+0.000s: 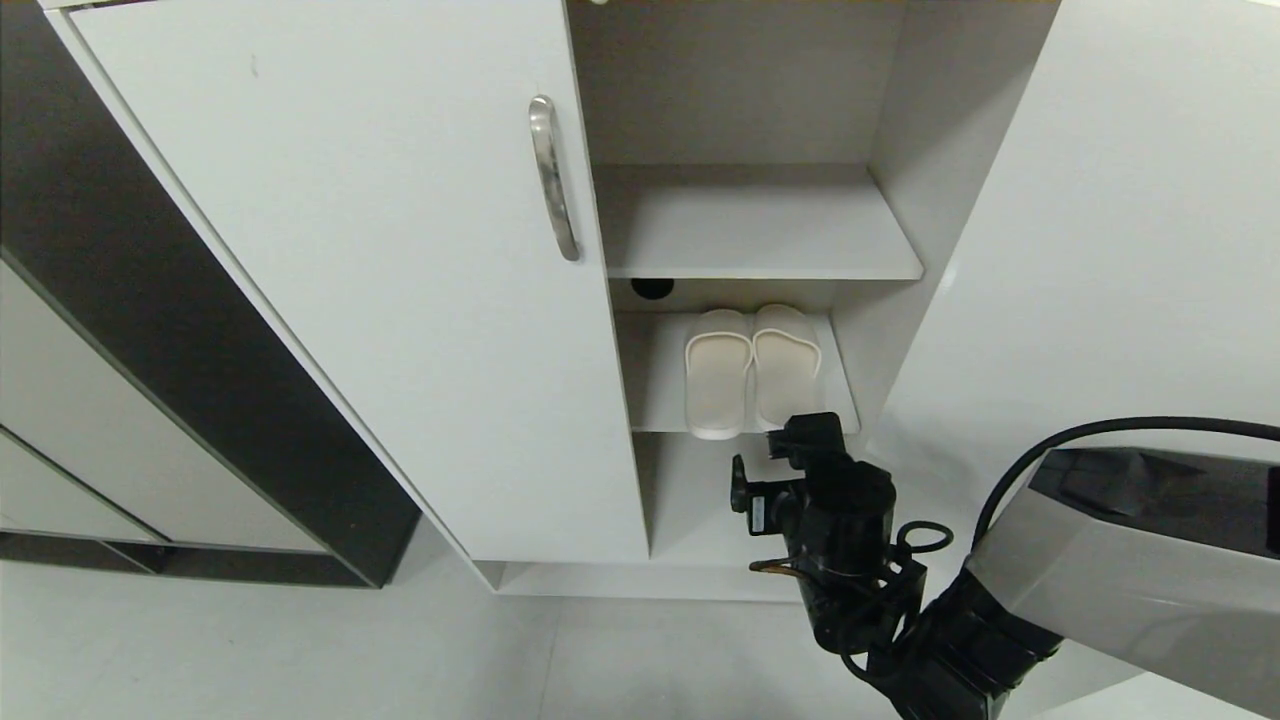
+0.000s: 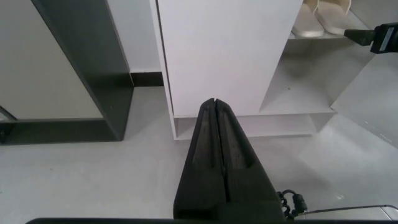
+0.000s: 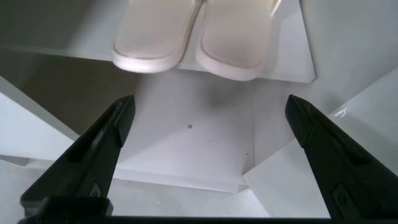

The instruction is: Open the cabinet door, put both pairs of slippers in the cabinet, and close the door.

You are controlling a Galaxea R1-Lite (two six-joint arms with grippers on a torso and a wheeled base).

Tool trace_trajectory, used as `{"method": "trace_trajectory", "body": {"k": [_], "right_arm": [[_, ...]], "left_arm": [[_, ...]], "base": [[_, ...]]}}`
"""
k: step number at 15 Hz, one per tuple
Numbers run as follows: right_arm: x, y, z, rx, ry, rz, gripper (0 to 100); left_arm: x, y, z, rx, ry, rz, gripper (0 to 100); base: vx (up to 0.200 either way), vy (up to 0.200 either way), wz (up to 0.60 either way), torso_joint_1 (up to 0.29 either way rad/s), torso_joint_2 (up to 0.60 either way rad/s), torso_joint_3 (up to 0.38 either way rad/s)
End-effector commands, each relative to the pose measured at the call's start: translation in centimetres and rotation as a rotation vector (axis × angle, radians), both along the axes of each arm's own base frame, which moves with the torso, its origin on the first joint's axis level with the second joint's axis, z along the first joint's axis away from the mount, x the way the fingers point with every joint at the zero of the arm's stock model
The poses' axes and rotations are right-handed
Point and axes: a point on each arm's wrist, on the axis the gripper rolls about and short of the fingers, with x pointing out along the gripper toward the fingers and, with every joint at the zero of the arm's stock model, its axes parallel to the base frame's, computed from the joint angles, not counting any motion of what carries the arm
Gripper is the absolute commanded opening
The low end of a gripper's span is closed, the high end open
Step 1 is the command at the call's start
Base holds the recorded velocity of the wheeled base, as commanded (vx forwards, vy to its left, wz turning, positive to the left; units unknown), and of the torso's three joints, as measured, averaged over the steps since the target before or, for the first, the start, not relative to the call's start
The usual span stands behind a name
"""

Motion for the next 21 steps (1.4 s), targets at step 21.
{"method": "trace_trajectory", "body": {"k": [21], "right_arm": [[-1.2,-1.0,-0.8,-0.042,0.003,0.042,100]], "left_arm": [[0.0,0.0,0.0,0.004,0.001,-0.002,0]], "base": [[0.000,0.000,0.00,0.001,0.00,0.136]]}}
